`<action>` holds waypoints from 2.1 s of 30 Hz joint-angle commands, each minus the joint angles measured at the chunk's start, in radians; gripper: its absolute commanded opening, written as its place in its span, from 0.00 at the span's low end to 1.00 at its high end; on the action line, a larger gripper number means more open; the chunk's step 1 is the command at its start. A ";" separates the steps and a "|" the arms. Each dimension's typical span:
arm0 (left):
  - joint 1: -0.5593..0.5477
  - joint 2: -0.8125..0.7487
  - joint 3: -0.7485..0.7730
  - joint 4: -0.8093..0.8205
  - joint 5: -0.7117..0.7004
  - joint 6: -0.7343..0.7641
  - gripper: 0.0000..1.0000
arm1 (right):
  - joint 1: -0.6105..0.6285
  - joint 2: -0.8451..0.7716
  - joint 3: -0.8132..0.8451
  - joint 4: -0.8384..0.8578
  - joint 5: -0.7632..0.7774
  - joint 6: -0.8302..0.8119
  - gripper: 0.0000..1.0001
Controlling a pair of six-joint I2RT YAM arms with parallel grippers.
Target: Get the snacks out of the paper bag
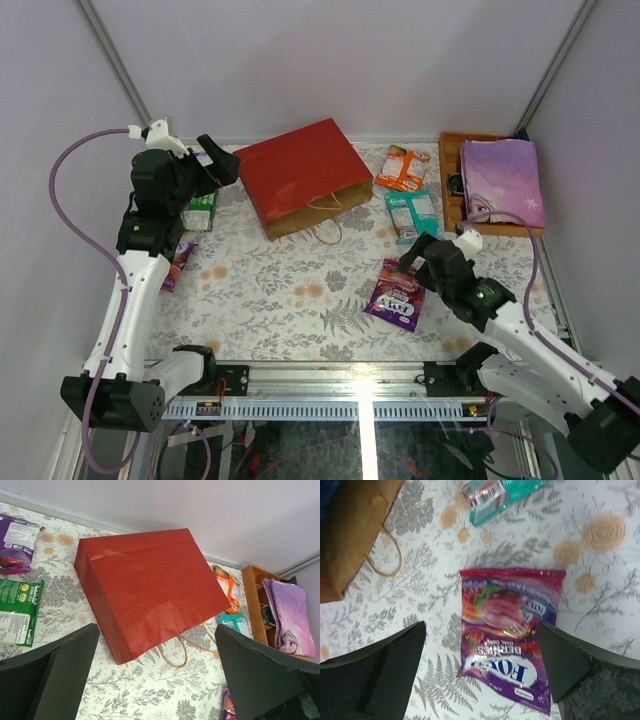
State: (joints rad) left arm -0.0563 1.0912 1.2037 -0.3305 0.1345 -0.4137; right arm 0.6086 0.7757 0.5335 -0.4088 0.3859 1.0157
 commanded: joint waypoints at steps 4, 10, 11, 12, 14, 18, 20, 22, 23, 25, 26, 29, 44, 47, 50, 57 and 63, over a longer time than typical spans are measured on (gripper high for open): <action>-0.004 -0.022 0.020 0.036 0.003 0.015 1.00 | 0.000 0.298 0.126 0.040 0.051 -0.147 0.93; -0.004 -0.011 0.022 0.036 0.012 0.015 1.00 | 0.000 0.373 0.027 0.193 -0.110 -0.090 0.53; -0.004 -0.008 0.023 0.036 0.014 0.015 1.00 | 0.000 0.382 0.008 0.213 -0.137 -0.075 0.49; -0.005 -0.007 0.024 0.036 0.013 0.014 1.00 | 0.000 0.393 -0.017 0.235 -0.166 -0.055 0.46; -0.003 -0.004 0.022 0.036 0.015 0.016 1.00 | 0.000 0.417 -0.074 0.287 -0.220 -0.012 0.43; -0.004 -0.009 0.021 0.035 0.016 0.015 1.00 | -0.011 0.486 -0.191 0.354 -0.285 0.094 0.37; -0.004 -0.011 0.021 0.034 0.016 0.016 1.00 | -0.023 0.473 -0.206 0.342 -0.270 0.117 0.36; -0.004 -0.010 0.020 0.034 0.015 0.016 1.00 | -0.030 0.439 -0.208 0.309 -0.226 0.138 0.40; -0.005 -0.011 0.020 0.034 0.017 0.015 1.00 | -0.035 0.416 -0.205 0.289 -0.200 0.148 0.41; -0.005 -0.011 0.021 0.033 0.017 0.017 1.00 | -0.045 0.369 -0.193 0.232 -0.141 0.168 0.42; -0.004 -0.010 0.022 0.032 0.017 0.018 1.00 | -0.054 0.345 -0.187 0.203 -0.116 0.176 0.42; -0.004 -0.011 0.020 0.033 0.017 0.018 1.00 | -0.106 0.286 -0.176 0.140 -0.078 0.190 0.42; -0.004 -0.012 0.023 0.027 0.017 0.022 1.00 | -0.345 0.286 -0.090 -0.017 -0.068 0.263 0.45; -0.005 -0.012 0.023 0.025 0.019 0.022 1.00 | -0.343 0.198 -0.070 0.039 -0.068 0.166 0.62; -0.004 -0.012 0.025 0.026 0.018 0.021 1.00 | -0.340 0.161 0.028 0.013 -0.022 -0.009 0.73; -0.004 0.001 0.030 0.027 0.030 0.019 1.00 | -0.313 0.364 0.319 -0.250 0.041 -0.255 0.96; -0.004 0.005 0.031 0.025 0.040 0.015 1.00 | -0.187 0.400 0.340 -0.355 0.145 -0.247 0.99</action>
State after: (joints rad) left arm -0.0563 1.0912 1.2060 -0.3332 0.1532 -0.4118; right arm 0.3706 1.1805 0.8673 -0.6205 0.4435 0.8120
